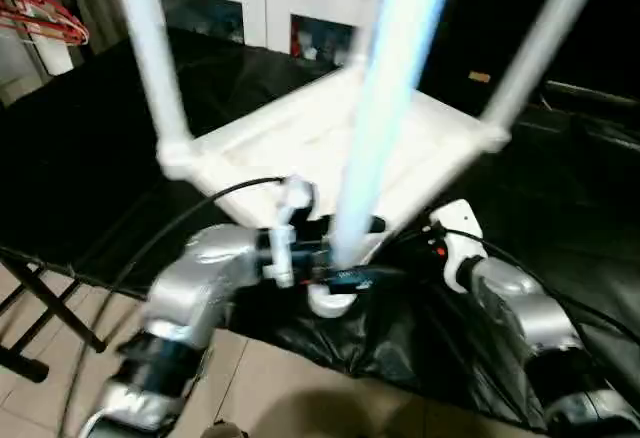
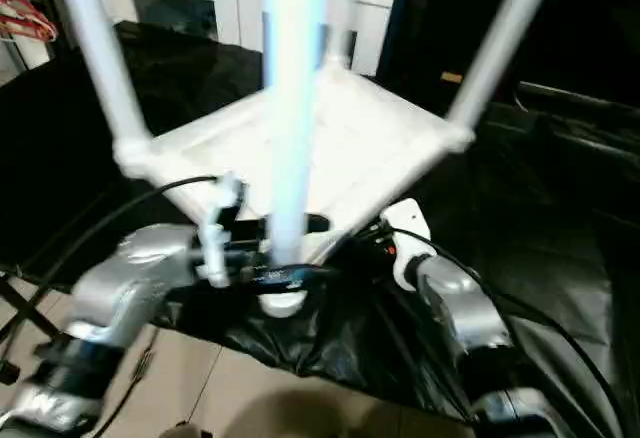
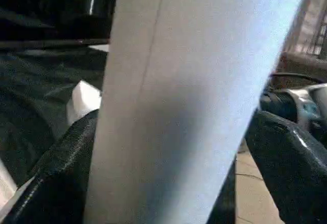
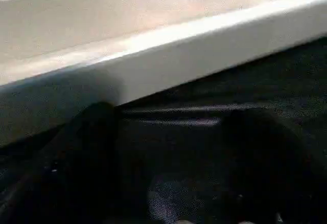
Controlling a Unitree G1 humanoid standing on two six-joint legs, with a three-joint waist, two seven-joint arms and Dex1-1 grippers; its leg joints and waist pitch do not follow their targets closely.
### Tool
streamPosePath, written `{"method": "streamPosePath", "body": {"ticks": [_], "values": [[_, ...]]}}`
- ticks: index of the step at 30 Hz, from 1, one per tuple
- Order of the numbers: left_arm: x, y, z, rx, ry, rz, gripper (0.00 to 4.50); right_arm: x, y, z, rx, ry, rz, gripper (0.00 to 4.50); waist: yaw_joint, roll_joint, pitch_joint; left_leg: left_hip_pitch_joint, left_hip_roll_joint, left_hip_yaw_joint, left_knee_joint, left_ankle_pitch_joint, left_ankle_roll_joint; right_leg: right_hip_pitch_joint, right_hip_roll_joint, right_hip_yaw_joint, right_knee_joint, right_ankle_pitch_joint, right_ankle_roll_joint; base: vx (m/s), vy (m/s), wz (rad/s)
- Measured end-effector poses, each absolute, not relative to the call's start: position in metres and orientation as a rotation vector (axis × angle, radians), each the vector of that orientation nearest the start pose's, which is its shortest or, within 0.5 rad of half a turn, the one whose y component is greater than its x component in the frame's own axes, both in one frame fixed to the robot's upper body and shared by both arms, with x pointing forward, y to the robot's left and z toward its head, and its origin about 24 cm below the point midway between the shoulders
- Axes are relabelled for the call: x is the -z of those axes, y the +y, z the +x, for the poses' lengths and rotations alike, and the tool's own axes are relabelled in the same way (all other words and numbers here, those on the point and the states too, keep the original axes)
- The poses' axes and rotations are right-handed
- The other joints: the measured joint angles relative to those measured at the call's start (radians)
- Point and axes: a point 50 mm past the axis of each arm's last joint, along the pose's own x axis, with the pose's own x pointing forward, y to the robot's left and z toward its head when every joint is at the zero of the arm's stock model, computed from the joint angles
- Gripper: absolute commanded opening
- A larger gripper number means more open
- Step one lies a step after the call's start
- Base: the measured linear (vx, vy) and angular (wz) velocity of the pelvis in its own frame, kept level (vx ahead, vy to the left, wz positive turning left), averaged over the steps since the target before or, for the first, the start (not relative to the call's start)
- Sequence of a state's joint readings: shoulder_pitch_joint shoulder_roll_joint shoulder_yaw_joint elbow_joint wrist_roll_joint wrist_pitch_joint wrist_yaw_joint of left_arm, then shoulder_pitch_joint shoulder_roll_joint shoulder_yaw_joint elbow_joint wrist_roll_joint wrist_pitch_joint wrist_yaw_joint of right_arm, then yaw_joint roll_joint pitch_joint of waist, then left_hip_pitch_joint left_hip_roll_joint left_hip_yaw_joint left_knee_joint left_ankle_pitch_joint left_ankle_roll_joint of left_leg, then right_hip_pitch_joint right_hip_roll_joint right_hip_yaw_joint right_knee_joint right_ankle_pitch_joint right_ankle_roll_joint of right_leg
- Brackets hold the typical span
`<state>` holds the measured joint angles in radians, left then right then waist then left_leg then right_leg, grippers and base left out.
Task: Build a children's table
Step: Rotate table base
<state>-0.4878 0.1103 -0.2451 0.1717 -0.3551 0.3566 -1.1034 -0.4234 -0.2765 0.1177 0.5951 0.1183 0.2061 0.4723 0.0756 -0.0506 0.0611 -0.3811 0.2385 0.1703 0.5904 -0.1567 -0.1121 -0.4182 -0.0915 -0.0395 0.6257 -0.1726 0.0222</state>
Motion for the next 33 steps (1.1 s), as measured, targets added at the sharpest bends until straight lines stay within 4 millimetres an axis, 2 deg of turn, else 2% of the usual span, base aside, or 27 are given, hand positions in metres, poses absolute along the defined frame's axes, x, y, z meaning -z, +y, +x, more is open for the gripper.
{"method": "streamPosePath", "body": {"ticks": [8, 13, 17, 20, 22, 24, 27, 29, 31, 33], "values": [[-0.101, 0.000, 0.301, 1.322, -0.007, 0.004, 4.48, -0.005, -0.167, 0.317, -0.493, 0.424, -0.121, 4.50, 0.004, 0.000, 0.000, -0.001, 0.000, -0.001, 0.001, 0.000, 0.000, 0.000, 0.000, -0.001, -0.003, 0.004, 0.001, 0.000, 0.000, 0.00], [-0.102, -0.002, 0.306, 1.240, -0.030, 0.041, 4.48, -0.007, -0.173, 0.315, -0.476, 0.404, -0.115, 4.50, 0.009, 0.001, -0.001, -0.001, 0.000, -0.001, 0.000, 0.000, 0.000, -0.001, 0.000, -0.002, -0.003, 0.005, 0.001, 0.000, 0.000, 0.00], [-0.104, 0.015, 0.302, 1.212, -0.052, 0.070, 4.48, -0.013, -0.189, 0.304, -0.458, 0.367, -0.091, 4.50, 0.019, -0.001, 0.000, -0.002, 0.000, -0.001, 0.000, 0.000, 0.000, -0.004, 0.000, -0.001, -0.004, 0.006, -0.001, 0.000, 0.000, 0.00], [-0.094, 0.033, 0.297, 1.185, -0.009, 0.068, 4.48, -0.024, -0.208, 0.298, -0.412, 0.328, -0.095, 4.50, 0.019, 0.000, 0.001, -0.004, 0.000, 0.000, -0.001, 0.000, 0.001, -0.003, 0.000, -0.001, -0.012, 0.007, -0.002, 0.000, 0.000, 0.00], [-0.087, 0.040, 0.291, 1.169, 0.003, 0.058, 4.48, -0.030, -0.212, 0.293, -0.397, 0.298, -0.088, 4.50, 0.017, 0.002, 0.002, -0.004, 0.000, 0.000, -0.001, -0.001, 0.002, -0.002, 0.000, -0.001, -0.015, 0.006, -0.001, 0.000, 0.000, 0.00], [-0.085, 0.046, 0.285, 1.144, 0.000, 0.043, 4.48, -0.034, -0.212, 0.286, -0.387, 0.270, -0.088, 4.50, 0.015, 0.009, 0.005, -0.005, 0.000, 0.001, -0.001, -0.001, 0.003, -0.001, 0.000, 0.000, -0.017, 0.005, 0.000, 0.000, 0.000, 0.00], [-0.084, 0.054, 0.276, 1.068, 0.008, 0.008, 4.48, -0.039, -0.222, 0.270, -0.307, 0.240, -0.076, 4.50, 0.015, 0.033, 0.012, -0.005, -0.002, 0.002, -0.002, -0.003, 0.005, -0.001, -0.001, 0.001, -0.020, 0.004, 0.002, 0.000, 0.000, 0.00], [-0.084, 0.065, 0.278, 0.966, 0.010, -0.003, 4.48, -0.045, -0.234, 0.262, -0.223, 0.218, -0.050, 4.50, 0.011, 0.040, 0.017, -0.005, -0.003, 0.002, -0.006, -0.003, 0.005, -0.003, -0.001, 0.001, -0.020, 0.001, 0.008, 0.000, 0.000, 0.00], [-0.084, 0.083, 0.282, 0.834, 0.007, 0.010, 4.48, -0.053, -0.240, 0.254, -0.156, 0.180, -0.032, 4.50, 0.006, 0.038, 0.019, -0.003, -0.003, 0.002, -0.013, -0.003, 0.005, -0.004, 0.000, 0.000, -0.020, 0.000, 0.009, 0.000, 0.000, 0.00], [-0.081, 0.107, 0.285, 0.654, 0.014, 0.054, 4.48, -0.058, -0.235, 0.244, -0.112, 0.149, -0.015, 4.50, -0.004, 0.035, 0.021, -0.003, -0.003, 0.000, -0.021, -0.003, 0.004, -0.005, 0.002, -0.001, -0.021, 0.000, 0.009, 0.000, 0.000, 0.00]]}}
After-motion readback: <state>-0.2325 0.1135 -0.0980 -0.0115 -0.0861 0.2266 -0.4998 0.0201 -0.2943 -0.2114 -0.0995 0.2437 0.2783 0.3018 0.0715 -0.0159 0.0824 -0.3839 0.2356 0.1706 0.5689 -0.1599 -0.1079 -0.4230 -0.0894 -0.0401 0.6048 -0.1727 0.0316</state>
